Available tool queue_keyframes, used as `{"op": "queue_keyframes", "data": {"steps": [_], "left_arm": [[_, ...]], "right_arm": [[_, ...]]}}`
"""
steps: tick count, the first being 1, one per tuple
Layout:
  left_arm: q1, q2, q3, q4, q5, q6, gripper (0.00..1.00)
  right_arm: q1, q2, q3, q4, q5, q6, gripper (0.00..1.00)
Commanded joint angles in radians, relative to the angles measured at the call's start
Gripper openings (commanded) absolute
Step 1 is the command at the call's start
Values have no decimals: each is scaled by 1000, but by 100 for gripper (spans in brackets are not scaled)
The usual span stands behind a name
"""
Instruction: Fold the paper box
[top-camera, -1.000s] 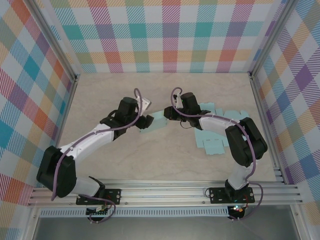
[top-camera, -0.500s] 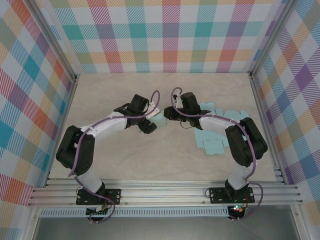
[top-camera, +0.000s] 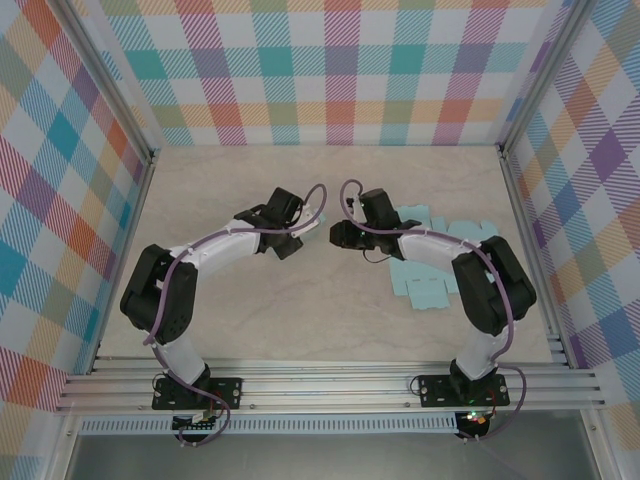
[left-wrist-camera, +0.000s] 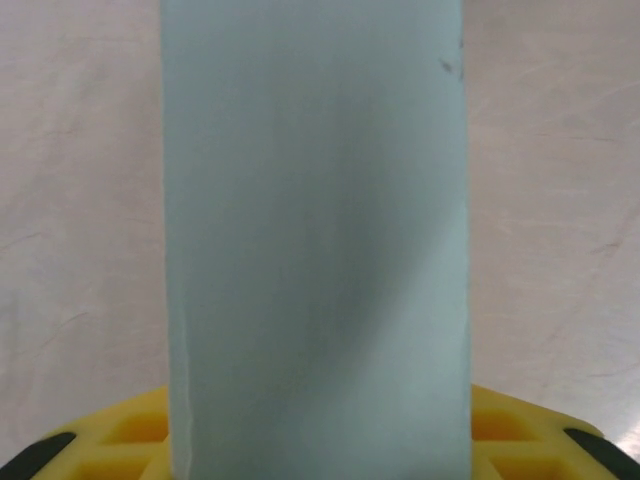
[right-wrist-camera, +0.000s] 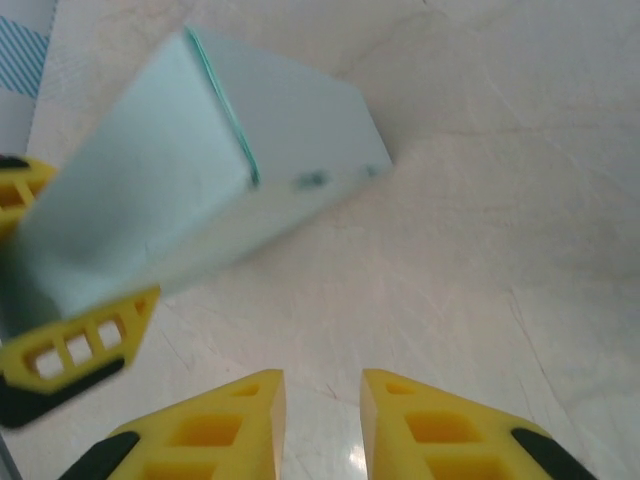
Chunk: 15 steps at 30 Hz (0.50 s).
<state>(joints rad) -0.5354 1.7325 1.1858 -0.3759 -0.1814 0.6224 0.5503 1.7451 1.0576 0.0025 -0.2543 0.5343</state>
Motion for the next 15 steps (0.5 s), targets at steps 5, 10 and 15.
{"op": "queue_keyframes", "data": {"steps": [5,10,15], "left_arm": [[10,-17,-78,295,-371,134,38],[78,55,-93,493,-467,206,38],[125,105,-121,584,-448,244,43]], "right_arm": [[-7,-230,-14,-272,229,-52,38],[-91,-367,-97,-412,362,-4,44],[-227,-549,-246,-467,380,76,58]]}}
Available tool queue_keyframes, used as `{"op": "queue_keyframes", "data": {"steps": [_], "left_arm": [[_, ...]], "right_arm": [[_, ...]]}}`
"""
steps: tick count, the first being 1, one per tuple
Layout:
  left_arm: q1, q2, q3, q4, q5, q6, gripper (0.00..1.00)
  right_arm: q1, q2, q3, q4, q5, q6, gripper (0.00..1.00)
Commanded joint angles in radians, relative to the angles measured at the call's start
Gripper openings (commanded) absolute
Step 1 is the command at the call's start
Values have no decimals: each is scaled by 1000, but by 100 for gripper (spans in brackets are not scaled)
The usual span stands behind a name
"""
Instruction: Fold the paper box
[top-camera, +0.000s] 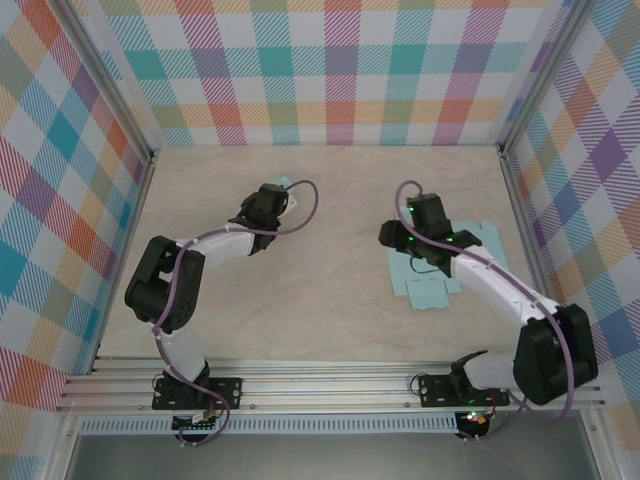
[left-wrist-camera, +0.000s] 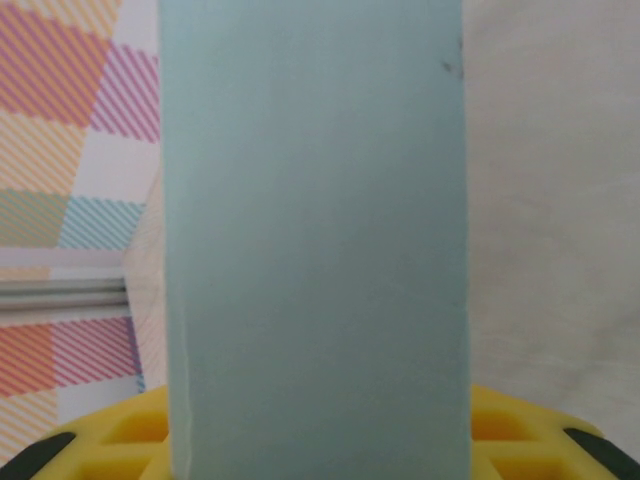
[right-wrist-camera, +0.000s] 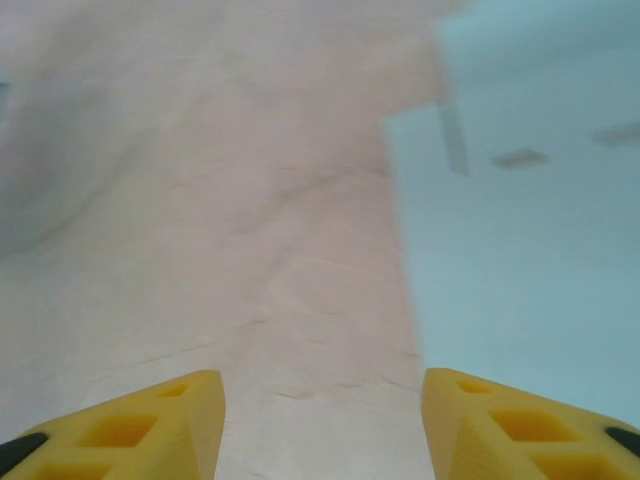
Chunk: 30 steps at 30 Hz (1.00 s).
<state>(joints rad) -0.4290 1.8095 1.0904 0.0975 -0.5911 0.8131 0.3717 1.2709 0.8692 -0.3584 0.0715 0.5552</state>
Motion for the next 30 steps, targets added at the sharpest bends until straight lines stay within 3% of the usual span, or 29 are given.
{"op": "queue_keyframes", "data": {"steps": [1,6,10,14,15,20,25,30], "left_arm": [[24,40,-37,131,-37,72,44],[32,88,-98,204,-11,138,48],[32,95,-139,229,-8,119,66],[27,74,-158,226,-19,94,97],[25,64,-164,228,-28,95,100],[-4,-61,-200,185,-18,36,100],[-54,-210,-210,91,20,-60,100],[-77,-325,-173,-21,21,-285,100]], "right_arm": [[-72,-108,-86,-120,54,67,62],[-113,-170,-183,-189,77,136,79],[-132,-214,-265,-172,75,197,82],[-142,-244,-276,-216,151,209,88],[-143,-247,-275,-229,169,214,90],[-145,-270,-317,-235,194,285,100],[-145,-254,-334,-286,259,352,100],[-145,-248,-381,-260,234,374,100]]}}
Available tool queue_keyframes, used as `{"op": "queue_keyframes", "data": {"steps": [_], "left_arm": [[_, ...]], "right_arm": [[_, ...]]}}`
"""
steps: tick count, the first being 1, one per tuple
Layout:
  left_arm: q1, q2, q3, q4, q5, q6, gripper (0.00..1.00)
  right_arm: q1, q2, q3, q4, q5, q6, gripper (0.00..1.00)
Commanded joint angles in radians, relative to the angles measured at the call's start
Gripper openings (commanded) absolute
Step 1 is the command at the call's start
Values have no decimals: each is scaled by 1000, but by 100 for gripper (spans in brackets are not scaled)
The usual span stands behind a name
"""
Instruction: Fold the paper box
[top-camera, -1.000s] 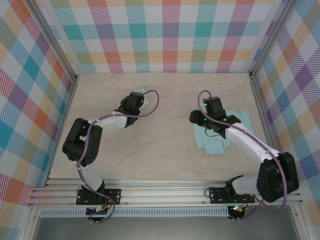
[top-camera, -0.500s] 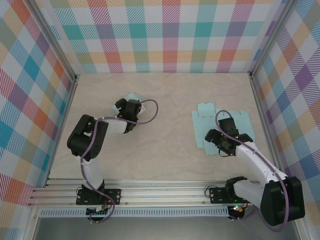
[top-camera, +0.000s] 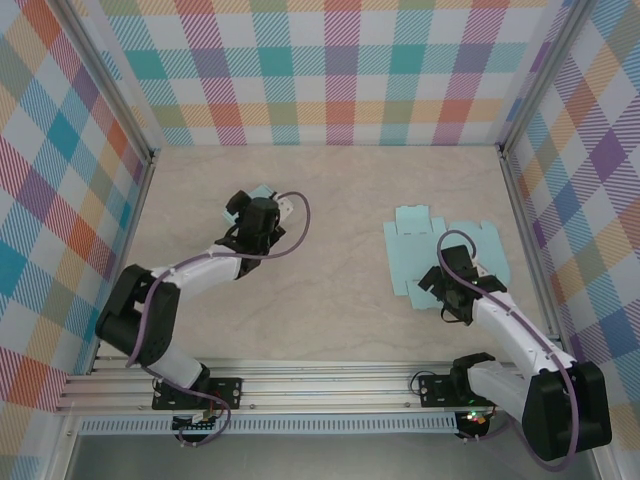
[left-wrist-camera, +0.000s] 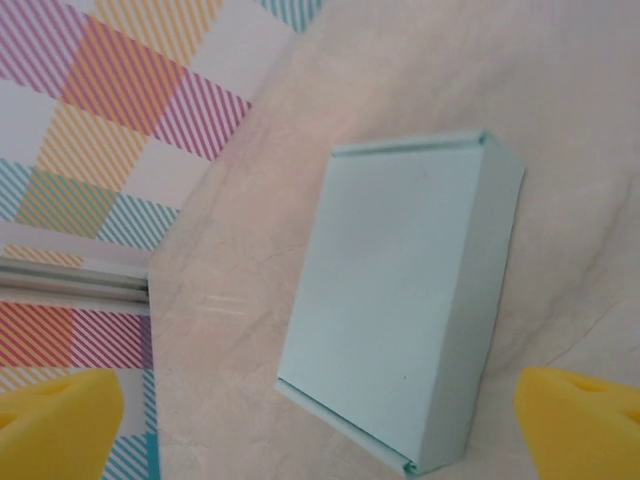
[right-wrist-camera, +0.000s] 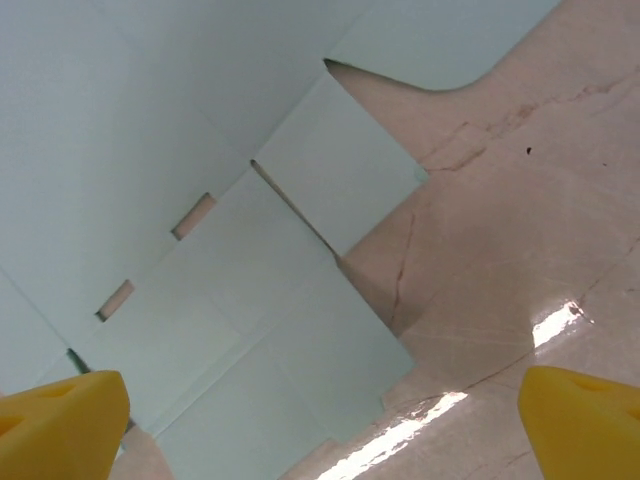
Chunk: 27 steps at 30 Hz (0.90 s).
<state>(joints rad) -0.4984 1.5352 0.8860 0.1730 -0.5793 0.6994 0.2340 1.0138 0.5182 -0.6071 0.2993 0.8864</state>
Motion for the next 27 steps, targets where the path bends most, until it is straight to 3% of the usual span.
{"op": "queue_keyframes", "data": {"steps": [1,7,12,16,19,27], "left_arm": [[-8,-70,44,-134,14,-236,100],[-5,-213,51,-268,15,-661,100],[16,-344,-19,-282,122,-922,99],[23,-416,-69,-299,144,-1098,90],[23,-437,-105,-310,175,-1192,84],[23,-421,-154,-279,321,-1314,84]], "right_arm": [[-6,11,-35,-1,-10,41,100],[-5,42,-86,135,-138,49,95],[-4,102,-108,238,-190,60,85],[5,114,-154,421,-269,80,63],[25,134,-137,498,-309,89,50],[134,225,6,491,-304,120,40]]}}
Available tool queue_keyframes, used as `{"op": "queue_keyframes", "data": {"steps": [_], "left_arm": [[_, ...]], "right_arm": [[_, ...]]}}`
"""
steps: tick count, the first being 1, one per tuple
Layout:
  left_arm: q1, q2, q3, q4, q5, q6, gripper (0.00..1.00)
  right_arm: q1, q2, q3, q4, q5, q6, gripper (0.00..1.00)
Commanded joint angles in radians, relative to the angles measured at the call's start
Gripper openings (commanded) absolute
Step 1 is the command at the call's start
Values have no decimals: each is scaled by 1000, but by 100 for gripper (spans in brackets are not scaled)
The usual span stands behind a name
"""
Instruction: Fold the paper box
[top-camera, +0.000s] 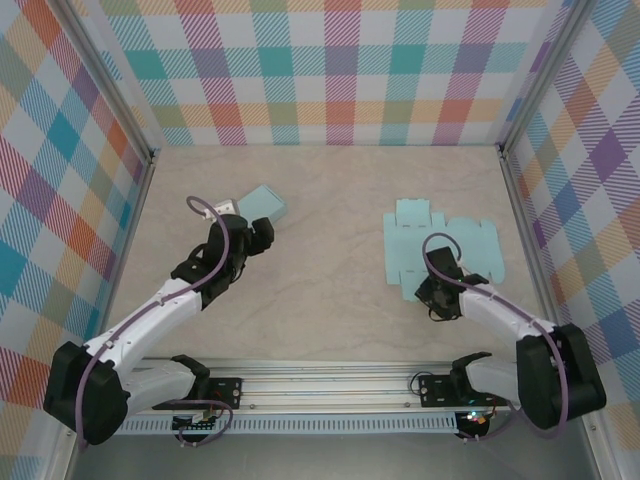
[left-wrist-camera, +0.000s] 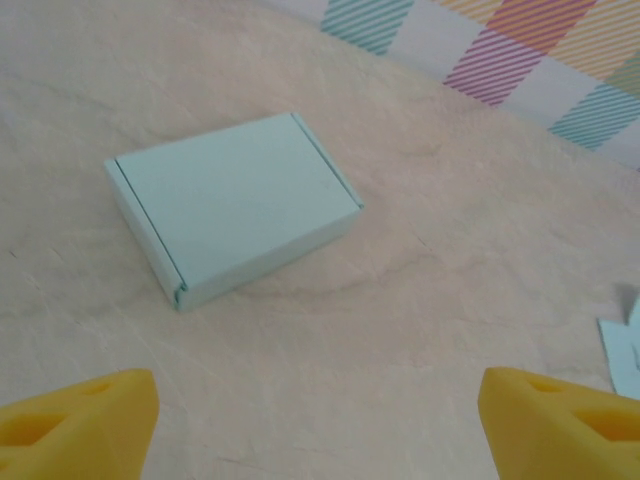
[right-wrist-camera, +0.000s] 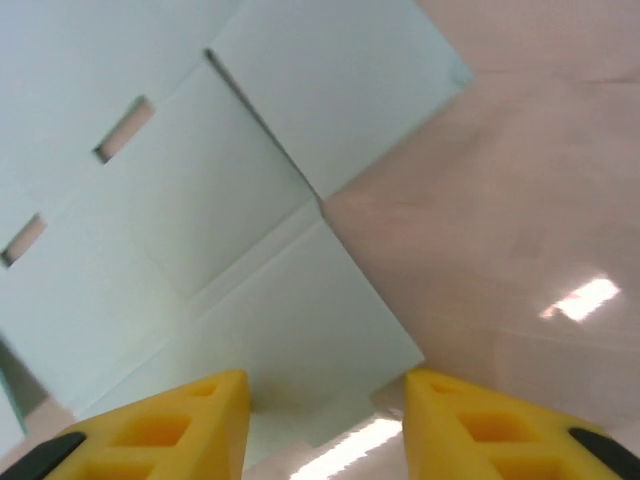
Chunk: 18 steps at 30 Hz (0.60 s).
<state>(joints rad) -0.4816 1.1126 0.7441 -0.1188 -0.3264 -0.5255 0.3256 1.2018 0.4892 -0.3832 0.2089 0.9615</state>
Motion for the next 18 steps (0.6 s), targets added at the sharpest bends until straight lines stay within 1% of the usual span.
{"op": "queue_keyframes", "data": {"steps": [1,4,7,8,10,12,16,18], "left_arm": [[6,2,-15,9,71,-98,84],[6,0,-17,-2,80,-113,84],[5,8,-28,11,100,-137,83],[3,15,-34,25,112,-145,83],[0,35,-36,41,129,-164,83],[-4,55,-34,52,153,-186,82],[-26,98,-44,115,214,-262,75],[-55,128,-43,149,236,-315,75]], "right_arm": [[49,45,48,266,-216,49,39],[68,60,72,276,-217,52,38],[83,92,78,337,-239,60,32],[88,112,82,366,-251,62,28],[100,160,102,401,-262,65,25],[115,202,133,417,-268,59,25],[143,294,205,465,-323,29,26],[151,313,251,440,-348,-9,30]]}}
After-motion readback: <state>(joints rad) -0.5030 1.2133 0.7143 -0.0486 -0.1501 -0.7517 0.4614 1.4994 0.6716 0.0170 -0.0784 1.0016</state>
